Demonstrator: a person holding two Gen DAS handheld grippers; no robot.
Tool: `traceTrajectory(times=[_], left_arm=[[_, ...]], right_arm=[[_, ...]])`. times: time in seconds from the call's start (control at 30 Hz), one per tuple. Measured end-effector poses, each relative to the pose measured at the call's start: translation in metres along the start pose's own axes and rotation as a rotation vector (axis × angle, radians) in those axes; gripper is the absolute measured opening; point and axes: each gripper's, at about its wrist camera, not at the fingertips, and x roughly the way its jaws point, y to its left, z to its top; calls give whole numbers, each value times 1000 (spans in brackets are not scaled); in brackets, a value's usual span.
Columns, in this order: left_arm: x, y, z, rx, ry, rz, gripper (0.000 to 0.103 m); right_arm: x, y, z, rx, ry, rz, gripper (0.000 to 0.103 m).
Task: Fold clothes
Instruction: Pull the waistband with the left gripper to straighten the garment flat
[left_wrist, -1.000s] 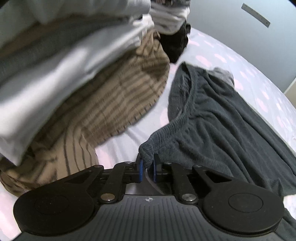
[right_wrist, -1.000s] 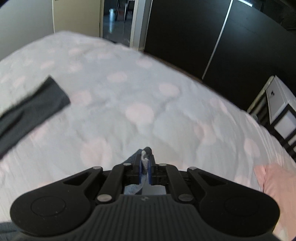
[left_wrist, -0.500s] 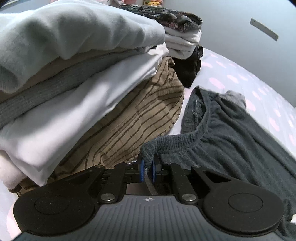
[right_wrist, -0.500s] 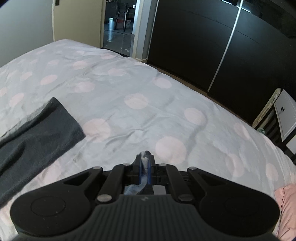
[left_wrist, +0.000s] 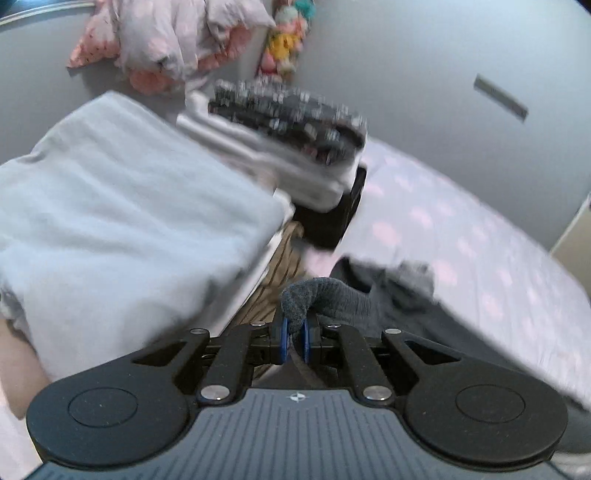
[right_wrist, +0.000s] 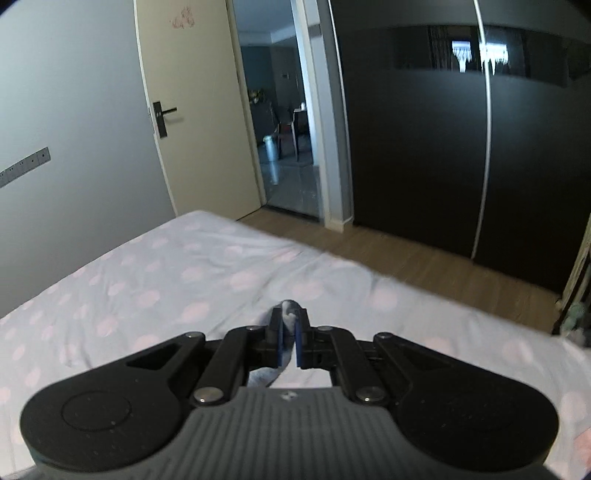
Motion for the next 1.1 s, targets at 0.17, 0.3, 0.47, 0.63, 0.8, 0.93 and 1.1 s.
traceTrajectory(times=[0.17,0.3,0.47,0.63,0.8,0.93,1.1], left_arm=[[21,9,-26,76,137,67,10],[45,13,-50,138,250,139,10],[60,9,-69,203,295,207,10],[61,1,-78,212,284,218,16],[44,-8,-83,256,230,207,23],[24,-15,-82,305,142,207,42],[5,-32,-84,401,46,64,53]], right_arm=[[5,-47,-44,8,99,-52,7],[38,-91,-115,37,262,-163,7],[58,-126,-162,97,371,-246,7],[60,-121,-173,64,380,-238,7],[61,-104,-177,-44,385,-239,9],[53,-101,-175,-120,384,-289,14],[34,-99,-166,-220,364,-292,20]])
